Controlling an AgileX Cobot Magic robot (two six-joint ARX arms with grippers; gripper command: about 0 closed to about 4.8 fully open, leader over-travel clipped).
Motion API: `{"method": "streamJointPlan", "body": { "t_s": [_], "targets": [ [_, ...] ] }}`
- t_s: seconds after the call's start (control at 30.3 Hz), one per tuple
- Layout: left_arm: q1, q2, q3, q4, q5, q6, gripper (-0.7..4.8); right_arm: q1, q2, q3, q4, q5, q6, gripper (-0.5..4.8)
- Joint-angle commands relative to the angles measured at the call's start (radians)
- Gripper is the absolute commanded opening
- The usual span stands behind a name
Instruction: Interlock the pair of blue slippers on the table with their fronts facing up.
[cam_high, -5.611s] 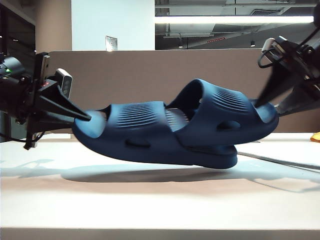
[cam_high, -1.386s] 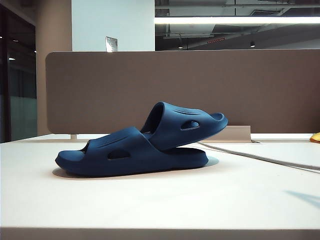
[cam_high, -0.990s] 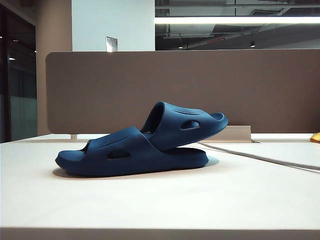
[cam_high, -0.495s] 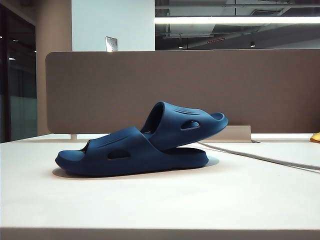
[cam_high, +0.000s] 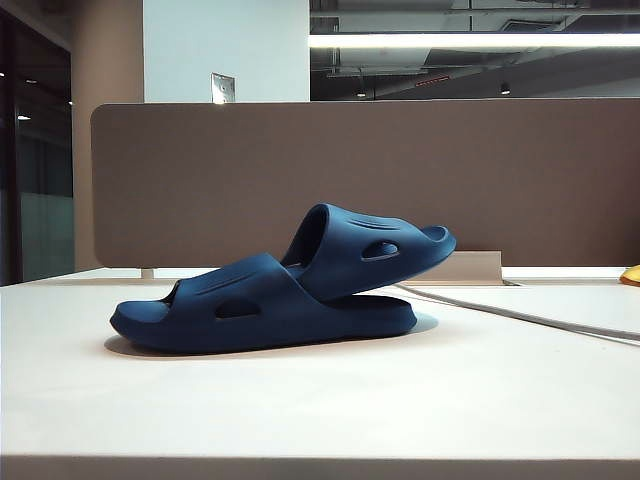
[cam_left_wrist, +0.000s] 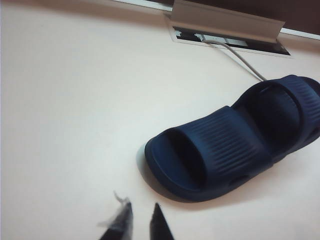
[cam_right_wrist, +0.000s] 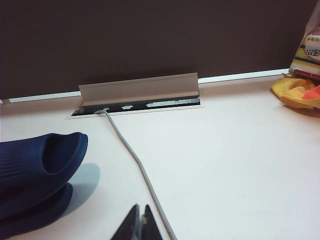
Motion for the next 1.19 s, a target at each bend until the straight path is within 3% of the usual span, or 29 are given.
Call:
{"method": "streamJointPlan", "body": {
  "t_s": [0.03, 0.23, 0.63, 1.19],
  "targets": [
    [-0.005, 0.001, -0.048, 0.113, -0.007, -0.010, 0.52, 0.002, -0.002, -0.030, 0.060, 0.005, -0.003, 0.12],
    [-0.005, 0.000, -0.149, 0.313, -0.009, -0.003, 0.52, 0.002, -0.002, -0.098, 0.114, 0.000, -0.008, 0.12],
    [-0.007, 0.000, -0.286, 0.544, -0.021, 0.031, 0.51, 0.002, -0.002, -0.191, 0.237, 0.001, -0.079, 0.08],
    [-0.007, 0.001, -0.395, 0.556, -0.021, 0.083, 0.13, 0.002, -0.002, -0.280, 0.263, -0.025, -0.125, 0.08]
  ]
}}
